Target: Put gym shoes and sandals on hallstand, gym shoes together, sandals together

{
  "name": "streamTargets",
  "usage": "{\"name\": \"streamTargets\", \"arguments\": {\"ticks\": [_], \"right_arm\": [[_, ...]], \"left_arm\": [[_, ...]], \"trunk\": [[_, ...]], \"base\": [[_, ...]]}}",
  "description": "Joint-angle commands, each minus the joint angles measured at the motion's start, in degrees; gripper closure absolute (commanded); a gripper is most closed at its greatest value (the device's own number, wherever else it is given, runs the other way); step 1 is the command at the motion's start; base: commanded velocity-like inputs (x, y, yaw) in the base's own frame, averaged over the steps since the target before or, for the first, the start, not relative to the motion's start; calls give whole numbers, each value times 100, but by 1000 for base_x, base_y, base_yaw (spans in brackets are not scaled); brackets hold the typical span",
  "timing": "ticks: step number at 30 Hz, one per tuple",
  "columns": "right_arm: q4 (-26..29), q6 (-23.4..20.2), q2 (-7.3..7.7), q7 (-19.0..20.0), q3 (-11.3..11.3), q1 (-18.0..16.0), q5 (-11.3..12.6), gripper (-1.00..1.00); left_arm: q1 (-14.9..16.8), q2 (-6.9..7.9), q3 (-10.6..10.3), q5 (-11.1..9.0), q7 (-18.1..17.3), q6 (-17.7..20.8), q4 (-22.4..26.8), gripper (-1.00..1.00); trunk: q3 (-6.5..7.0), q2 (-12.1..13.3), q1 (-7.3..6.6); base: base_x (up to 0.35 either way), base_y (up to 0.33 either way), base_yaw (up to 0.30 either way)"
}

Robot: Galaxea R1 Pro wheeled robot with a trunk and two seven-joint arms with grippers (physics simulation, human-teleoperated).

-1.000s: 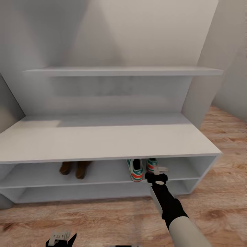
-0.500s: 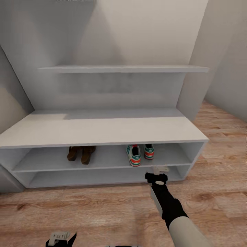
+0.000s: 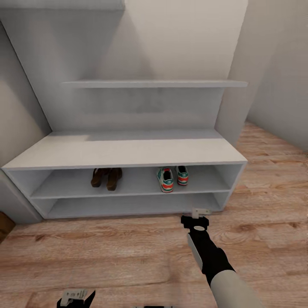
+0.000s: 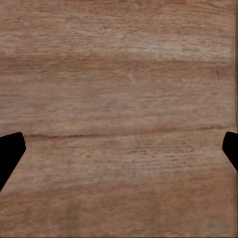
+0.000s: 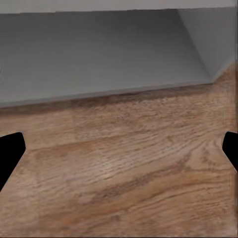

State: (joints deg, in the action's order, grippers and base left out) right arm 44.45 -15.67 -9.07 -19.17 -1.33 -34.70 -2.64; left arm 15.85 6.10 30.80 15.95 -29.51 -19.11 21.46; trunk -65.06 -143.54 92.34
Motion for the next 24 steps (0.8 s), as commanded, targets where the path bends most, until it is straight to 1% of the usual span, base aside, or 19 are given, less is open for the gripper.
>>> {"name": "streamTargets", "arguments": {"ticks": [1,4,6,7,11,15,16,17,18,20,21,24], "right_arm": [[-6,-49,1,-25,-14,0,-28,-100],[-99,-45,1,-25,-11,3,-27,-100],[-582,-10,8,-24,-9,6,-22,-100],[-683,3,8,-24,-9,6,-19,-100],[-1050,125,11,-20,-8,7,-13,-100],[-1357,419,24,-18,-8,7,-16,-100],[-1357,419,24,-18,-8,7,-16,-100],[-1727,816,37,-15,-8,7,-27,-100],[-1963,1030,40,-13,-8,7,-32,-100],[-2220,1249,43,-11,-8,7,-36,-100],[-2604,1591,55,-6,-10,7,-43,-100],[-2947,1937,100,-2,-13,7,-48,-100]], "left_arm": [[5,-3,49,58,-28,-31,-3,-100],[5,-3,49,55,-28,-32,-2,-100],[5,-3,66,46,-28,-32,-2,-100],[5,-1,73,45,-28,-32,-2,-100],[5,5,90,41,-27,-35,-2,-100],[5,17,102,36,-26,-38,-5,-100],[5,17,102,36,-26,-38,-5,-100],[5,29,109,28,-26,-39,-7,-100],[5,37,112,26,-25,-40,-7,-100],[5,41,115,25,-23,-37,-8,-100],[5,48,117,23,-21,-34,-9,-100],[1,53,121,26,-21,-33,-10,-100]], "trunk": [[-5,-2,-5],[-5,-2,-5],[-5,-2,-5],[-5,-2,-5],[-5,-2,-5],[-5,-2,-5],[-5,-2,-5],[-5,-2,-5],[-5,-2,-5],[-5,-2,-5],[-5,-2,-5],[-5,-2,-5]], "base": [[-335,0,0],[-335,0,0],[-216,0,0],[-138,0,0],[-82,0,0],[-33,0,0],[-23,0,0],[-10,0,0],[-6,0,0],[-4,0,0],[-2,0,0],[-1,0,0]]}}
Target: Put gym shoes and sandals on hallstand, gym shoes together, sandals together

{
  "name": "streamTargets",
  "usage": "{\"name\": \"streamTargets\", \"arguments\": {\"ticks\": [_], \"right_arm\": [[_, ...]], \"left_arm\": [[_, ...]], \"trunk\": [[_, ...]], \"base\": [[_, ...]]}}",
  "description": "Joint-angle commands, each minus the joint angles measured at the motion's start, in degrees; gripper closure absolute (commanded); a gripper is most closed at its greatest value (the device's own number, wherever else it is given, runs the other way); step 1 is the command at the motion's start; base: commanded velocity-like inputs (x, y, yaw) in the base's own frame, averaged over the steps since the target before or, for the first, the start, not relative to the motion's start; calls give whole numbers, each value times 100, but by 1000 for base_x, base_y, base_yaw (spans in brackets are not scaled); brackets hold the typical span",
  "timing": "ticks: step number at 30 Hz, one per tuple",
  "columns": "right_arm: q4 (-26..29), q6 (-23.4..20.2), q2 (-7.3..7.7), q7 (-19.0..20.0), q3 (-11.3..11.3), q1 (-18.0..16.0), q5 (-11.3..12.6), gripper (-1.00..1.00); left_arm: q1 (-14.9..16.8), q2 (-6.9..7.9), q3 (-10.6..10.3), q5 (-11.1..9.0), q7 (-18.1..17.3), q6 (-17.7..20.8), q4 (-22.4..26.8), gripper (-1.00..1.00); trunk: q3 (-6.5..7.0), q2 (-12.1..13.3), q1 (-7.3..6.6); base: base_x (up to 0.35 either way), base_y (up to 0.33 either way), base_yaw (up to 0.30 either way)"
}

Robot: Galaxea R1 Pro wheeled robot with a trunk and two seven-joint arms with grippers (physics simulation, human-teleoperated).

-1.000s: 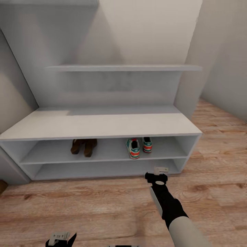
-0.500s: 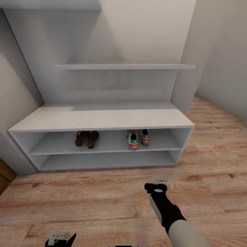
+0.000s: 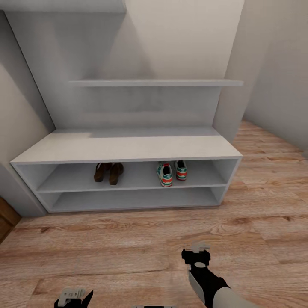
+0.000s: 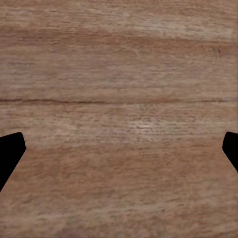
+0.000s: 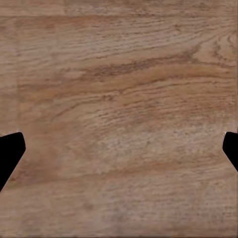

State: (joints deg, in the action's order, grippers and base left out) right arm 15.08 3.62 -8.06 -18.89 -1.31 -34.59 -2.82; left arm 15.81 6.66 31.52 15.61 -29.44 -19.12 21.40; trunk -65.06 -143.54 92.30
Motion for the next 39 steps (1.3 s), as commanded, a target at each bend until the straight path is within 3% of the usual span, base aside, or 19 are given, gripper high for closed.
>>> {"name": "streamTargets", "arguments": {"ticks": [1,12,23,36,39], "right_arm": [[-116,119,24,-30,-17,-4,-31,-100],[-977,954,338,-7,-26,5,-34,-100],[-1239,1762,539,-1,-27,139,-67,-100],[-1264,2044,660,-7,-29,433,-78,-100],[-1266,2102,663,-6,-32,475,-78,-100]], "left_arm": [[5,-2,50,61,-27,-32,-4,-100],[1,14,74,56,-27,-39,0,-100],[1,19,84,64,-19,-31,4,-100],[-46,20,89,66,35,-31,-4,-100],[-88,17,118,48,40,-31,0,-100]], "trunk": [[-4,-2,-1],[-4,-2,-1],[239,13,-30],[527,30,-63],[581,151,-129]], "base": [[0,0,0],[0,0,0],[0,0,0],[0,0,0],[0,0,0]]}}
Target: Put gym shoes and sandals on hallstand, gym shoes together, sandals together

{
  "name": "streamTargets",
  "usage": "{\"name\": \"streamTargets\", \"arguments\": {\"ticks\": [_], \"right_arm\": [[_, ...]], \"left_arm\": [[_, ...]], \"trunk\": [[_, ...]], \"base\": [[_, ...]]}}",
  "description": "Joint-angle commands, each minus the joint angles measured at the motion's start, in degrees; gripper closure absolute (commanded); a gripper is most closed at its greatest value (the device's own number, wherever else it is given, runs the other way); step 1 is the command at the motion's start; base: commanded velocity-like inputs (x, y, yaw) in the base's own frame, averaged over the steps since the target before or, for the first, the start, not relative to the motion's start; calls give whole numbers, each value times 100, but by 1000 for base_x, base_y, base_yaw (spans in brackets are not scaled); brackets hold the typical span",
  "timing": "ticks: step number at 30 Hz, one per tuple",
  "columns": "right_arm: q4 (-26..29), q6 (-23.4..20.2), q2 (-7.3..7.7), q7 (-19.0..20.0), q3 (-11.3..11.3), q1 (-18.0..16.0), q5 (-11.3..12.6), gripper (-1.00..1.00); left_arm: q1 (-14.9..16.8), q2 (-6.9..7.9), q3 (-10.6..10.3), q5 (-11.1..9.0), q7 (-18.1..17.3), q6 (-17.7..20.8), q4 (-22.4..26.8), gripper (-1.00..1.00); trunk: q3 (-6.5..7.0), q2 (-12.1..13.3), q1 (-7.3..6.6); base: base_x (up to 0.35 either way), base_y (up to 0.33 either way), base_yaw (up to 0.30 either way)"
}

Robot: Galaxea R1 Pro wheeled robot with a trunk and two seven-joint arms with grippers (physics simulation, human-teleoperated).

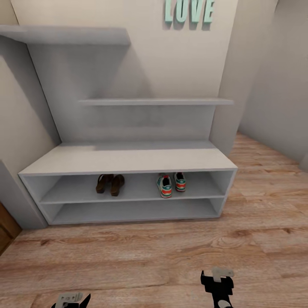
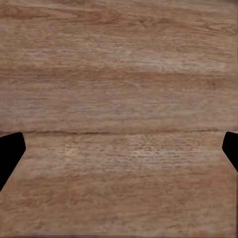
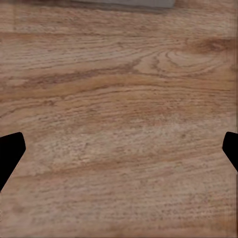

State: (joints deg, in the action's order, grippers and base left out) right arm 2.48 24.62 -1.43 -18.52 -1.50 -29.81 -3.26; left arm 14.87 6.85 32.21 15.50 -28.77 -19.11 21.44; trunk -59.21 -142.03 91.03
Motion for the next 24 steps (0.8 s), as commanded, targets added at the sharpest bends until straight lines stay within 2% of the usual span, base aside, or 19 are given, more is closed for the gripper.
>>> {"name": "streamTargets", "arguments": {"ticks": [1,3,4,7,13,24], "right_arm": [[-5,21,-2,-43,-15,12,-34,-100],[-4,48,-6,-43,-16,37,-34,-100],[-8,83,-20,-46,-17,73,-37,-100],[-17,82,-22,-51,-16,90,-36,-100],[-72,79,-29,-54,-15,158,-30,-100],[-98,68,-36,-59,-9,482,-26,-100]], "left_arm": [[-5,-4,72,47,-27,-33,-3,-100],[-20,-6,126,17,-26,-36,-2,-100],[-39,-6,291,-49,-26,-39,0,-100],[-43,-2,345,-62,-27,-40,0,-100],[-50,-1,373,-69,-24,-40,0,-100],[-54,0,382,-81,-24,-40,1,-100]], "trunk": [[14,39,-24],[49,120,-68],[67,160,-90],[121,280,-156],[229,521,-287],[426,962,-529]], "base": [[0,0,0],[0,0,0],[0,0,0],[0,0,0],[0,0,0],[0,0,0]]}}
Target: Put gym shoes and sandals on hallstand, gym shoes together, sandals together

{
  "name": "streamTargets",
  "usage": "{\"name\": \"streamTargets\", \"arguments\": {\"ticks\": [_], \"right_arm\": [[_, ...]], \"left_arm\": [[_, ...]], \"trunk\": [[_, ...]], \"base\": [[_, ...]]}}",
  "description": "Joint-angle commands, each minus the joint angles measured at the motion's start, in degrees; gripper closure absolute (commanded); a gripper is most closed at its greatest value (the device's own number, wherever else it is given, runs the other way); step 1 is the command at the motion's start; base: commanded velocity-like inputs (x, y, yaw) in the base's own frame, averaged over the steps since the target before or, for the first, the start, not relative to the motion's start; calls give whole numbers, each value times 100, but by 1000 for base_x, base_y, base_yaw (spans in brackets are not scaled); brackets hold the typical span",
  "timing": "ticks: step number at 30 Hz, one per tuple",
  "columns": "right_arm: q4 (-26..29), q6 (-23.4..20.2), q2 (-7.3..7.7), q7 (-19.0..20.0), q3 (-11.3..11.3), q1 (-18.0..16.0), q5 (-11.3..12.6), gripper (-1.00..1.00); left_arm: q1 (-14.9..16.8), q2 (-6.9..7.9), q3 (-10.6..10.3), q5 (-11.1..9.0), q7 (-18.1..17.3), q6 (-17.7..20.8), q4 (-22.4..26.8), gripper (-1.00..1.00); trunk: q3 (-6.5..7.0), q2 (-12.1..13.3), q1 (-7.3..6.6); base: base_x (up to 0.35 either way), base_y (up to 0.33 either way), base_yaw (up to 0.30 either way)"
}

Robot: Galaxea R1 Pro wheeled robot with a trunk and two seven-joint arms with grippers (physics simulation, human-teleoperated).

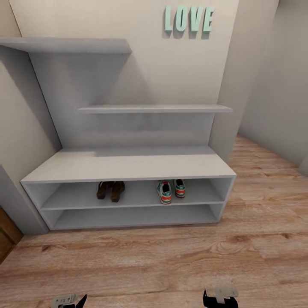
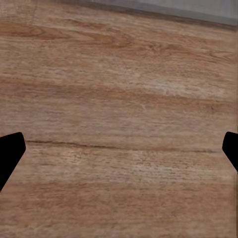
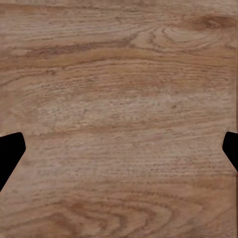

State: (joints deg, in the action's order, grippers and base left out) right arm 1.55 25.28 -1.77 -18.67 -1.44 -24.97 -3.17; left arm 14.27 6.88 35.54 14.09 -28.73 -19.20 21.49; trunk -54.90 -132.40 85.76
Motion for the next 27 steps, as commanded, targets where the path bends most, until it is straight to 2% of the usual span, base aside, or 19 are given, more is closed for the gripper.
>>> {"name": "streamTargets", "arguments": {"ticks": [1,10,27], "right_arm": [[-7,2,-1,-44,-15,26,-35,-100],[-8,-4,2,-48,-15,182,-34,-100],[-6,-6,1,-49,-15,211,-27,-100]], "left_arm": [[6,-3,49,60,-28,-31,-4,-100],[1,-3,49,59,-28,-31,-4,-100],[-3,-7,49,59,-28,-31,-10,-100]], "trunk": [[14,39,-24],[175,400,-221],[480,1082,-595]], "base": [[0,0,0],[0,0,0],[0,0,0]]}}
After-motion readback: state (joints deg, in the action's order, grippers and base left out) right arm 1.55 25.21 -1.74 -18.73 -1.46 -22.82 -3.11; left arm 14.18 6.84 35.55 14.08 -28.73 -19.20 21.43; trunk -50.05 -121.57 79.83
